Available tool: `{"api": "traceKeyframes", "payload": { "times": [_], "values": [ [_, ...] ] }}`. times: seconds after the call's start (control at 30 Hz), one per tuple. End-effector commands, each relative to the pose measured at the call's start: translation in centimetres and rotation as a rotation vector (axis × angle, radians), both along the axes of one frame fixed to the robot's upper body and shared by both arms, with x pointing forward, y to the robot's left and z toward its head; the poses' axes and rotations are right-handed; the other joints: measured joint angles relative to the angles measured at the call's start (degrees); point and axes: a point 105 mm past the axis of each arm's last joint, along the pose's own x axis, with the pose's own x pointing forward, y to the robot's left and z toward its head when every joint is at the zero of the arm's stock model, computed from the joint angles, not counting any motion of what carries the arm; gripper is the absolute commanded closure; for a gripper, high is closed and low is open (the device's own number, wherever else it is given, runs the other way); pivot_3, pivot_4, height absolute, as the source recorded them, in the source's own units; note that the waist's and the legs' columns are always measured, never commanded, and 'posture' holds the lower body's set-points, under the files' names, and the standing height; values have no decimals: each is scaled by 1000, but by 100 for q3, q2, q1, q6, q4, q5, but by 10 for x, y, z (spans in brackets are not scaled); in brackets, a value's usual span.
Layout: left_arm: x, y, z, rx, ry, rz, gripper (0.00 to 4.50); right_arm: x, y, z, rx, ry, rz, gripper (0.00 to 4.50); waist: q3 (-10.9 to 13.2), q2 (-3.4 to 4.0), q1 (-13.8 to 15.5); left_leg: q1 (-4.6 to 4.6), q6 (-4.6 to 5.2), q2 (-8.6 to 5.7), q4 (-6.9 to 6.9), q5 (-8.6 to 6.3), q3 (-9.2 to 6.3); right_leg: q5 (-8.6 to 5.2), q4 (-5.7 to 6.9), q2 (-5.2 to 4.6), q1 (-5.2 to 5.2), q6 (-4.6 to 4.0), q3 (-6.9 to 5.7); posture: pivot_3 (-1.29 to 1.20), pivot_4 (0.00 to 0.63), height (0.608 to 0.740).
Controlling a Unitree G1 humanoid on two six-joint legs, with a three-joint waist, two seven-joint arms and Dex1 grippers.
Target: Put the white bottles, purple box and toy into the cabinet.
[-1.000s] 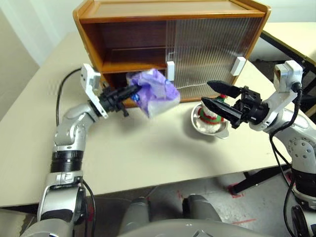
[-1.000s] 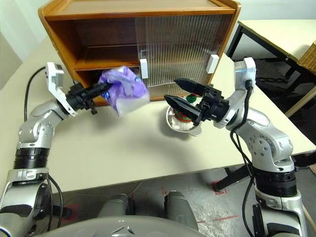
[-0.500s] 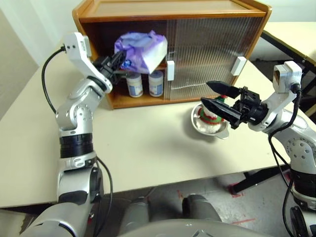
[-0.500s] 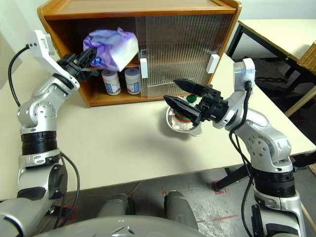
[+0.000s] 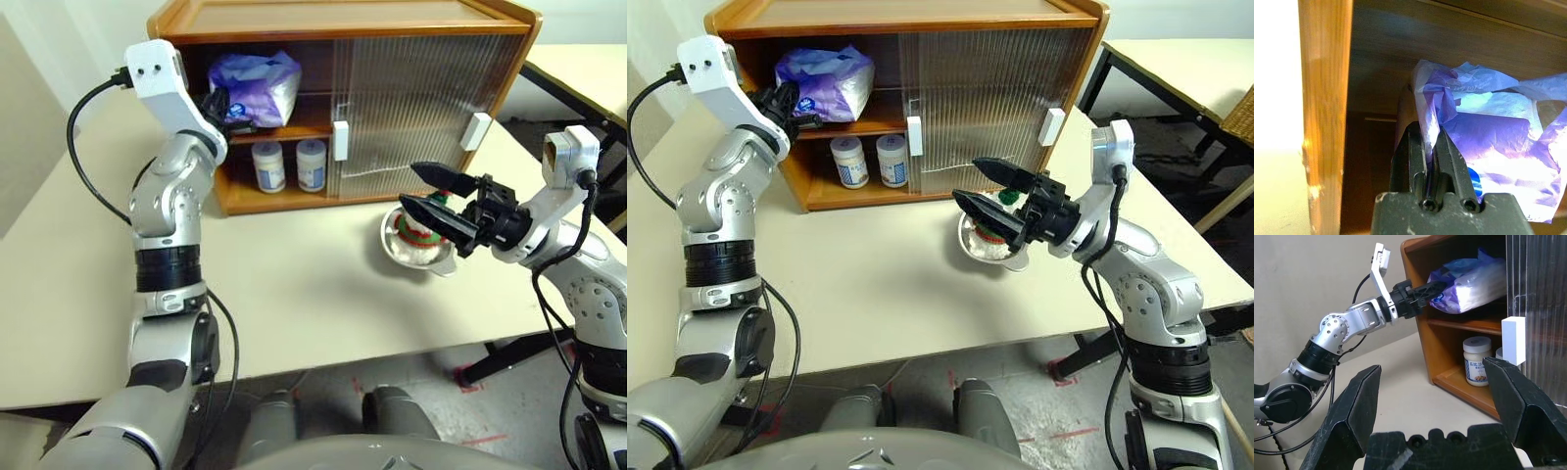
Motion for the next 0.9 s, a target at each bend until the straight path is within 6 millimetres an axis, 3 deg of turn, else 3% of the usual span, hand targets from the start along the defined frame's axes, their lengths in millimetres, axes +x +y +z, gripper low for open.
{"api": "traceKeyframes", "payload": {
  "times": [0.03, 0.37, 0.4, 0.43, 0.53, 0.73, 0.77, 0.9],
  "values": [
    [6, -11, -2, -29, 26, 38, 4469, -3, -1, 2, 2, -24, -16, 0, 0, -1, 0, -1, 0, 0, 0, 0, 0, 0, -1, -1, 0, 0, 0, -63, 0, 740],
    [14, -13, -19, -18, 83, 137, 4469, -4, -3, 2, 4, -21, -32, 0, 0, -2, -45, 2, 0, -5, 0, 0, 3, 2, -2, 7, -2, 3, 5, -74, 0, 740],
    [14, -12, -20, -19, 83, 139, 3925, -5, -4, 2, 3, -21, -33, 0, 0, -2, -42, 2, 0, -5, 0, 0, 3, 2, -2, 7, -2, 3, 5, -74, 0, 740],
    [14, -11, -20, -16, 83, 148, 3734, -5, -4, 1, 3, -21, -34, 0, 0, -2, -37, 2, 0, -4, 0, 0, 4, 2, -2, 6, -2, 3, 5, -74, 0, 740],
    [15, -8, -21, -5, 84, 170, 2576, -4, -5, 2, 2, -20, -35, 0, 0, -2, -29, 1, 0, -4, 0, 0, 4, 2, -2, 4, -1, 4, 6, -73, 0, 740],
    [13, -21, -17, -6, 54, 95, 222, -3, -5, 2, -1, -20, -31, 0, 0, -2, -23, 0, 0, -4, 0, 0, 4, 2, -3, 4, -1, 4, 7, -65, 0, 740],
    [12, -23, -15, -5, 42, 80, 31, -3, -4, 2, -1, -19, -30, 0, 0, -2, -22, 0, 0, -4, 0, 0, 4, 2, -3, 4, -1, 4, 7, -65, 0, 740],
    [9, -25, -9, -25, 14, 57, 31, -3, -3, 2, -1, -18, -25, 0, 0, -2, -24, 0, 0, -4, 0, 0, 4, 2, -3, 4, -1, 4, 7, -59, 0, 740]
  ]
}}
